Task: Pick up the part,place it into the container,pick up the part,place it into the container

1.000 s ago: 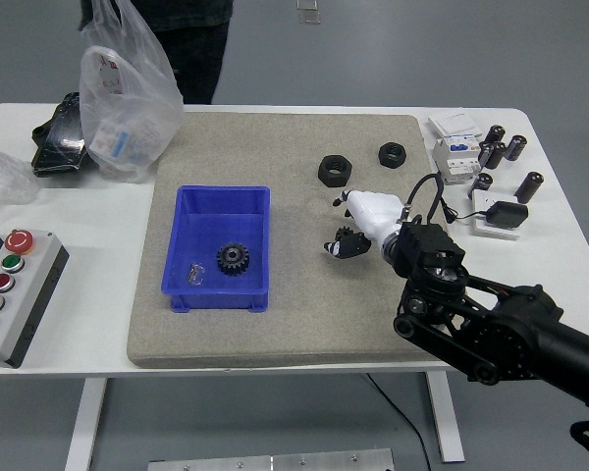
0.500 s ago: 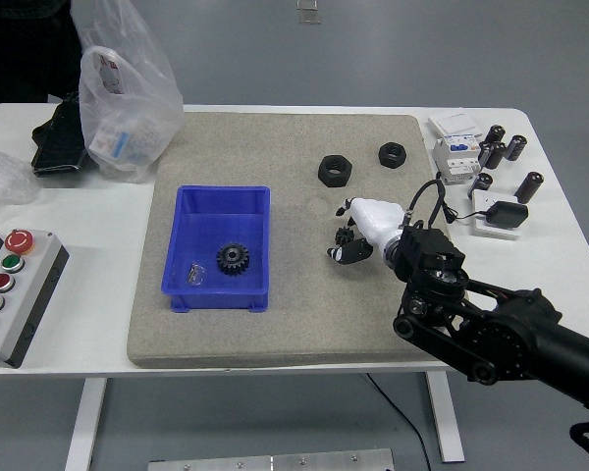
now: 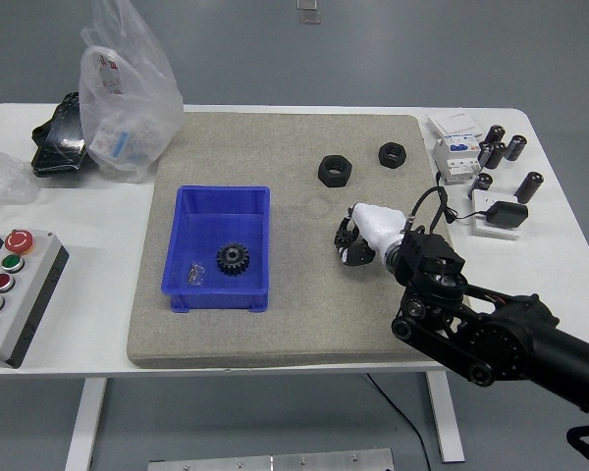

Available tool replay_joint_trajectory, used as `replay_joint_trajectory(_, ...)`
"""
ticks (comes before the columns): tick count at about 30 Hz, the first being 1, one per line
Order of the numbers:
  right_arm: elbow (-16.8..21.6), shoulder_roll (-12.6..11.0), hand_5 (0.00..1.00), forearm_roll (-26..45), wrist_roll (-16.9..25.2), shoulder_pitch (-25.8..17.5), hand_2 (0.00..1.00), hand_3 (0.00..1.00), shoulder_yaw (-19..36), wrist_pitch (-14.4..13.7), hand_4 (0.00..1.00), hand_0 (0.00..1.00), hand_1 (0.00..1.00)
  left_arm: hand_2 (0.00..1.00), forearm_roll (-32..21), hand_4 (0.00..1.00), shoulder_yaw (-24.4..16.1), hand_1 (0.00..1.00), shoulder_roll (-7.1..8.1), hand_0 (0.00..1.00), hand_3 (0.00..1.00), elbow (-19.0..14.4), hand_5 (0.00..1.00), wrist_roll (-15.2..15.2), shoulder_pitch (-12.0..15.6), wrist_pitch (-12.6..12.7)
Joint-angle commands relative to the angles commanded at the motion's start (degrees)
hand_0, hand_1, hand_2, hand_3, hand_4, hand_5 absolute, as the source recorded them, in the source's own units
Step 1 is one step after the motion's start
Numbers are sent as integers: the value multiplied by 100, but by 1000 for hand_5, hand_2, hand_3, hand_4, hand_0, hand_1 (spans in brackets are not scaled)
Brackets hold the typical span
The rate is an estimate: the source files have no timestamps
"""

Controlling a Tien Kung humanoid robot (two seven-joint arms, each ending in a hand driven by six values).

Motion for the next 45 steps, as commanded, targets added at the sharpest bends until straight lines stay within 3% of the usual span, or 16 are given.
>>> replay_joint_trajectory(12, 59, -25, 48, -297, 0, 66, 429, 511, 38, -304, 638, 206, 507, 543, -9, 539, -19, 549, -14, 692, 621, 0, 64, 3, 4, 4)
replay_joint_trajectory(19, 93, 32, 41, -307, 0, 535, 424, 508, -266, -571, 636, 199, 504, 544, -20, 539, -7, 549, 3, 692, 623, 0, 67, -2, 4, -1)
replay_joint_trajectory(24, 238, 138, 41, 219, 0, 877, 424, 508, -591, -1130, 636, 199, 504, 544, -18, 539, -3, 549, 21, 692, 623, 0, 67, 5, 7, -7)
replay_joint_trajectory(33, 609, 249, 73, 1528, 45, 1005, 422, 458, -920, -2248, 653, 195, 497, 543, -53, 540, -5, 550, 41, 692, 623, 0, 73, 20, -9, -14)
replay_joint_trajectory(37, 614, 318, 51, 1961, 324, 1125, 427, 486, -1132, -2309, 638, 200, 517, 544, -60, 542, 3, 550, 56, 692, 623, 0, 74, 22, -23, -18)
replay_joint_trajectory(45, 213, 557, 23, 2918, 1331, 1358, 469, 526, -1347, -1998, 617, 228, 557, 544, -59, 542, 19, 550, 70, 692, 622, 0, 76, 26, -70, -34)
